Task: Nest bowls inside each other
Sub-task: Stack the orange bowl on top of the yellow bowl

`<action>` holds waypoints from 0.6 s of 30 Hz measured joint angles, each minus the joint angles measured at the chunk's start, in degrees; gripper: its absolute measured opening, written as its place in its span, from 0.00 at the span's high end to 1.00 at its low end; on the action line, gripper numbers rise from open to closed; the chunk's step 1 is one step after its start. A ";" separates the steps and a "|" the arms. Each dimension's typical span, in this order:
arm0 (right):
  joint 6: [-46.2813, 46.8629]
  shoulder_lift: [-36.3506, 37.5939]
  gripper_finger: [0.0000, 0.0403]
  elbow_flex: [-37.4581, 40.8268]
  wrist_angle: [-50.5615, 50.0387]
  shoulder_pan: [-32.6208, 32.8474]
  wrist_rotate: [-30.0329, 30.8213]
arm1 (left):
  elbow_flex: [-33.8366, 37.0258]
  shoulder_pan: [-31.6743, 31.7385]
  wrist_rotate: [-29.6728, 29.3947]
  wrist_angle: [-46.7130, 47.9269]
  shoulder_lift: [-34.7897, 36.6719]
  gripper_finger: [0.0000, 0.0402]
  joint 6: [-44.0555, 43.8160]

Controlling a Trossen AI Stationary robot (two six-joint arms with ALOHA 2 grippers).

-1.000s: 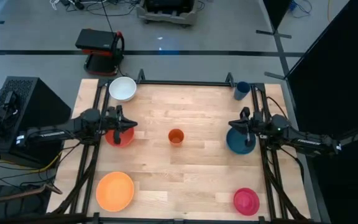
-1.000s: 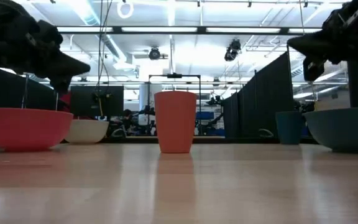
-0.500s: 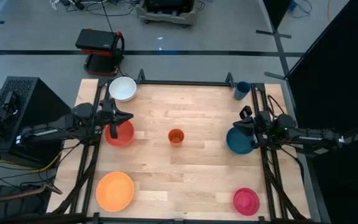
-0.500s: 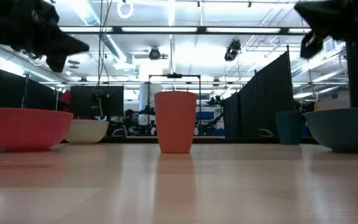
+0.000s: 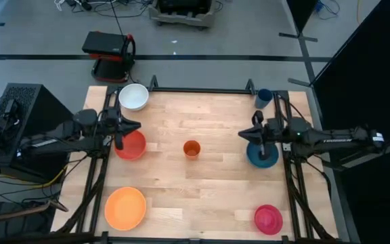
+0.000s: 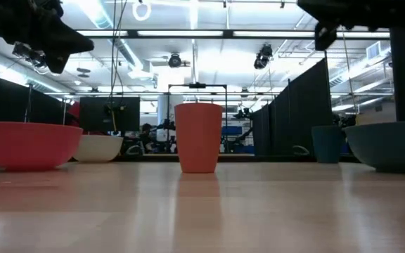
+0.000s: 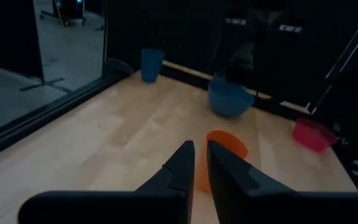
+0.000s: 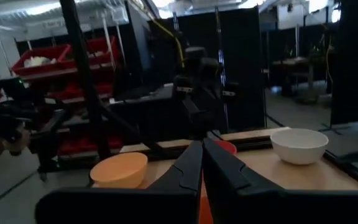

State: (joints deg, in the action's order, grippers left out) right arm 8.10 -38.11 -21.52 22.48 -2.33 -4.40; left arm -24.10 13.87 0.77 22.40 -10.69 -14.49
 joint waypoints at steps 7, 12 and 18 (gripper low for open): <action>-6.67 -10.36 1.00 -6.42 -2.13 -0.44 0.19 | -1.59 -0.11 0.33 6.29 -4.62 0.86 -4.07; -7.08 -12.80 1.00 -7.08 -2.29 -1.02 0.23 | -1.61 -0.11 6.61 4.77 -11.38 0.74 -9.74; -7.04 -12.72 1.00 -7.11 -1.54 -1.12 0.23 | -9.14 -0.11 5.95 15.80 -18.04 0.62 -6.23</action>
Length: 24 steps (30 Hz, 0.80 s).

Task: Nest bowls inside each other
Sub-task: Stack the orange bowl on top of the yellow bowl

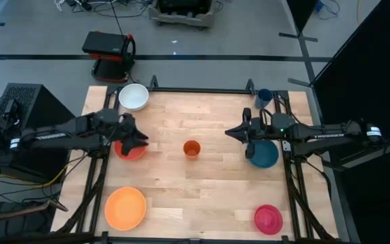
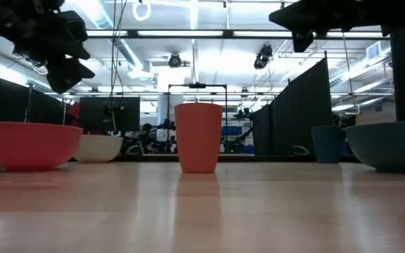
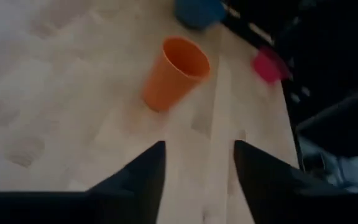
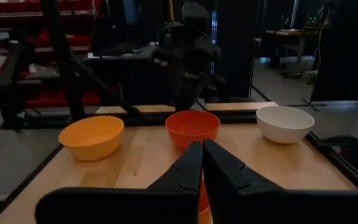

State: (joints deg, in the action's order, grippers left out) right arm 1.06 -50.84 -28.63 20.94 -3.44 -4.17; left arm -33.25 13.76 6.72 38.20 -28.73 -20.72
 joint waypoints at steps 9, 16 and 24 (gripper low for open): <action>0.08 0.10 1.00 -0.02 1.29 0.00 -0.01 | -13.21 0.00 -4.26 20.31 -9.66 0.46 7.26; 0.11 0.14 1.00 -0.03 1.73 0.00 -0.35 | -19.77 0.00 -4.47 39.43 -14.72 0.41 8.03; 0.11 0.14 1.00 -0.03 1.76 0.00 -0.37 | -12.57 0.00 3.06 41.79 -14.78 0.39 4.21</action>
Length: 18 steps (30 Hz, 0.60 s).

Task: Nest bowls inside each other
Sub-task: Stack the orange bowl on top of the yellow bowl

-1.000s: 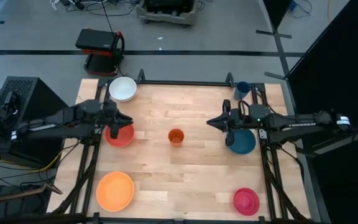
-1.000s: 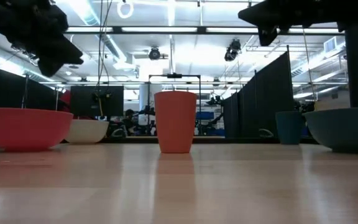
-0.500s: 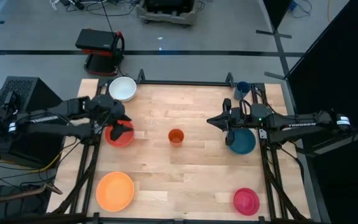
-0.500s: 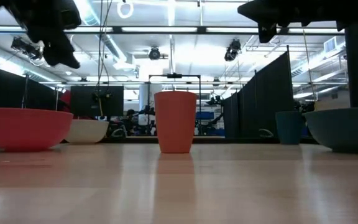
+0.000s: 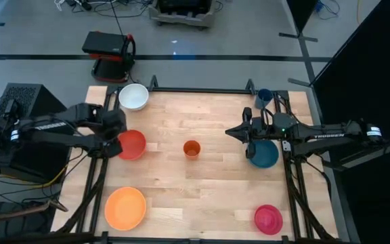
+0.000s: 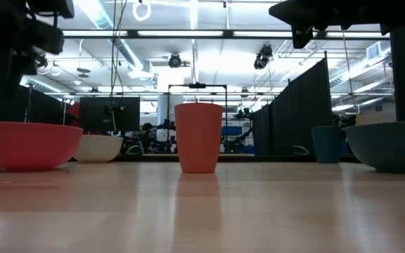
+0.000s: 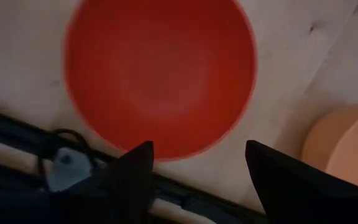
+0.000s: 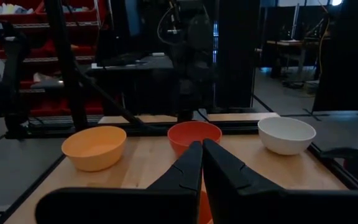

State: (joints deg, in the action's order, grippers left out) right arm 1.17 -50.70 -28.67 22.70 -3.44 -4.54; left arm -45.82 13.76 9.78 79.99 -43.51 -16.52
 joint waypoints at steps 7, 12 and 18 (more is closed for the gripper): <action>-0.05 0.00 1.00 0.00 0.05 0.00 -0.01 | 1.86 -3.49 1.85 -5.71 -4.48 0.35 -0.96; -0.10 0.00 1.00 0.00 0.10 0.00 -0.01 | 2.74 -6.34 2.90 -9.51 -8.11 0.33 -1.58; -0.15 0.00 1.00 0.00 0.15 0.00 -0.02 | 3.79 -9.76 4.15 -14.08 -12.46 0.30 -2.33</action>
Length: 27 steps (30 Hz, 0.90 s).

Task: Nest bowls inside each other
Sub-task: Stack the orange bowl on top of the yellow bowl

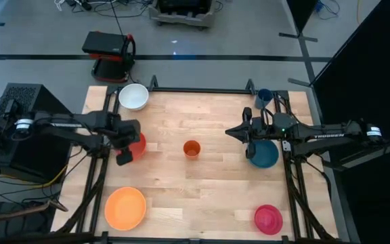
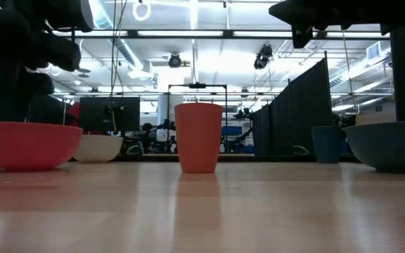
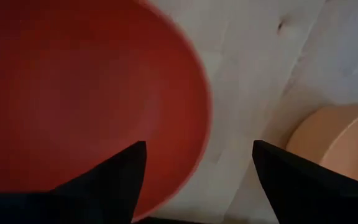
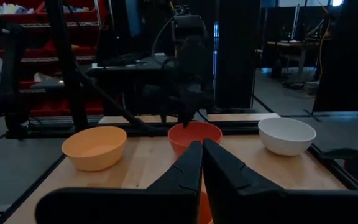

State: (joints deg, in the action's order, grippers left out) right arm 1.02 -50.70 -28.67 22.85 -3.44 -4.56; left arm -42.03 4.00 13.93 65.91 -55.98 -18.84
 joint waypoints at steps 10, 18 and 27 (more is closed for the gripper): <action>0.15 0.00 1.00 0.00 0.02 0.00 0.24 | 0.08 -3.81 -5.57 -2.29 -14.04 0.33 0.13; 0.15 0.00 1.00 -0.01 -0.08 0.00 0.24 | 0.06 -3.78 -5.19 -2.07 -18.32 0.53 0.20; 0.15 0.00 1.00 -0.02 -0.26 0.00 0.24 | 0.02 -3.77 -2.56 -1.68 -20.43 0.86 0.68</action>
State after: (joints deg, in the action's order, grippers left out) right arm 1.17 -50.70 -28.68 22.59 -3.44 -4.32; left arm -42.01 0.23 11.38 64.23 -76.40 -18.16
